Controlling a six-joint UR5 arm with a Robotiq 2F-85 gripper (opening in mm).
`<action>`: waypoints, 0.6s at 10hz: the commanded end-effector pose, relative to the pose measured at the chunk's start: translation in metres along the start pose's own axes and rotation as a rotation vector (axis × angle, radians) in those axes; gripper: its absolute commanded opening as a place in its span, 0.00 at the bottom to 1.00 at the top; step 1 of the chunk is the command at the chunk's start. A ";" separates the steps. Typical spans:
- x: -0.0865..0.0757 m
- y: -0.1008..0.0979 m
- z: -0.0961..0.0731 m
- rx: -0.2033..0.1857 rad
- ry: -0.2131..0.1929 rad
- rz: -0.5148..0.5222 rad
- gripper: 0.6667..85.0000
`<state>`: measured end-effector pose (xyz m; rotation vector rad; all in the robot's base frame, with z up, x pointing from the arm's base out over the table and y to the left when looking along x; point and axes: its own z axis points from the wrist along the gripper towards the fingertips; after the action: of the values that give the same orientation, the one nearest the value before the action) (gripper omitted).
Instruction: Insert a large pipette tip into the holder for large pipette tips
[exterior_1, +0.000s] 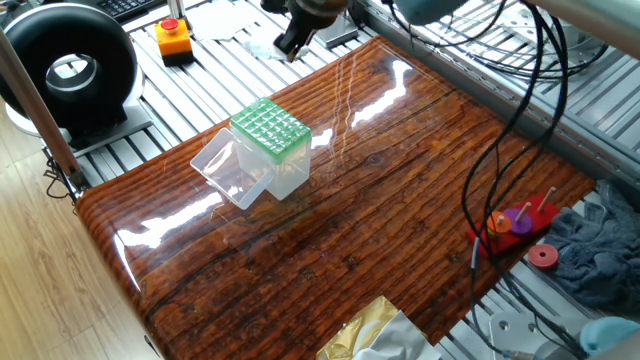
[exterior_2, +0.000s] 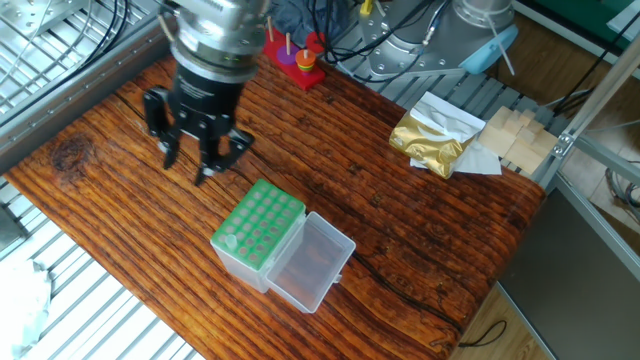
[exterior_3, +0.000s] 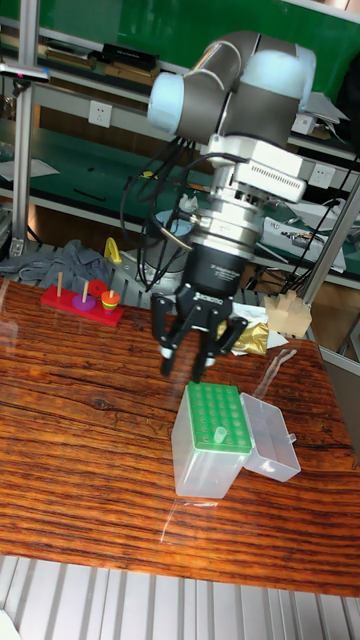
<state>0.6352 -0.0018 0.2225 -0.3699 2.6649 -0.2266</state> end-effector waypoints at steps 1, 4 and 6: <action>0.023 -0.012 0.000 -0.019 0.142 -0.053 0.48; 0.047 -0.031 -0.001 -0.042 0.288 -0.046 0.44; 0.064 -0.010 -0.012 -0.119 0.372 0.096 0.40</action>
<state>0.6011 -0.0352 0.2104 -0.3919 2.9342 -0.2321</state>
